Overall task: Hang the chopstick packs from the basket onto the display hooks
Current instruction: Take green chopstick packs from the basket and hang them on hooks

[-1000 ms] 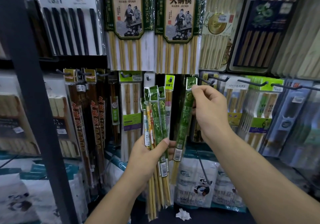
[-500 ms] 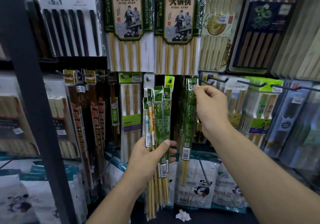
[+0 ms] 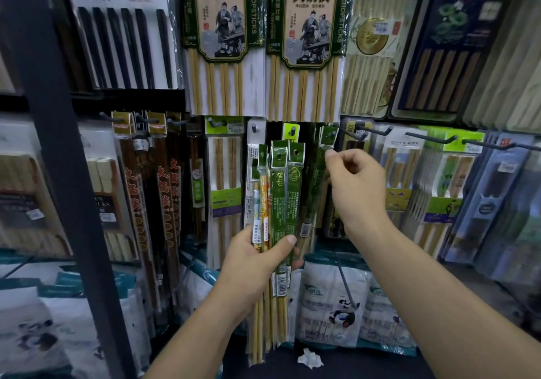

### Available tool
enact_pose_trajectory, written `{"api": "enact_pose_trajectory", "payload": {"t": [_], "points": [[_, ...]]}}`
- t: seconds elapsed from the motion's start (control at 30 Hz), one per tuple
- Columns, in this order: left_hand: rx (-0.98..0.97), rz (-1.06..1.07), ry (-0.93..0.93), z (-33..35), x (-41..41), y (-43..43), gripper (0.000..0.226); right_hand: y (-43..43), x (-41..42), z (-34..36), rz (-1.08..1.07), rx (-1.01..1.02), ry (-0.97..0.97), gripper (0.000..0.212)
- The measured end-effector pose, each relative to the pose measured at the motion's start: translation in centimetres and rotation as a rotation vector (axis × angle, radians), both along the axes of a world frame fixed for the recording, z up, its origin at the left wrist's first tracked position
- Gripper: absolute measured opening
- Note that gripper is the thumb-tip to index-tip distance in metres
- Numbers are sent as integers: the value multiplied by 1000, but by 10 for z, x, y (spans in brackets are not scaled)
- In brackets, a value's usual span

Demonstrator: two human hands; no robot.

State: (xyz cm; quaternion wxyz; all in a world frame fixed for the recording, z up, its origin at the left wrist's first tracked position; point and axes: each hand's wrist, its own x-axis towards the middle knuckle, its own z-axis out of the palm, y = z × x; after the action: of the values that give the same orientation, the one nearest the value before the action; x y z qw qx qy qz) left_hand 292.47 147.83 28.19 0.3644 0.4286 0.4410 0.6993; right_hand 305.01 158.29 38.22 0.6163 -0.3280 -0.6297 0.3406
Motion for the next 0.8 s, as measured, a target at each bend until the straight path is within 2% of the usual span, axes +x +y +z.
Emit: {"api": "enact_pose_trajectory", "payload": {"t": [0.07, 0.17, 0.37, 0.53, 0.7, 0.8], "points": [[10, -8, -10, 0, 1, 0, 12, -12, -1, -1, 145, 14, -47, 22], [14, -40, -14, 0, 2, 0, 12, -22, -4, -2, 203, 28, -117, 22], [-34, 8, -16, -1, 0, 1, 19, -21, 0, 3, 204, -46, -4, 29], [-68, 77, 34, 1, -4, -2, 40, -14, 5, 15, 149, -55, 70, 31], [-70, 31, 11, 2, -2, -2, 28, -4, 5, 20, 101, -45, 63, 28], [-69, 28, 33, 2, -2, -3, 38, -1, 4, 22, 97, -52, 61, 31]]}}
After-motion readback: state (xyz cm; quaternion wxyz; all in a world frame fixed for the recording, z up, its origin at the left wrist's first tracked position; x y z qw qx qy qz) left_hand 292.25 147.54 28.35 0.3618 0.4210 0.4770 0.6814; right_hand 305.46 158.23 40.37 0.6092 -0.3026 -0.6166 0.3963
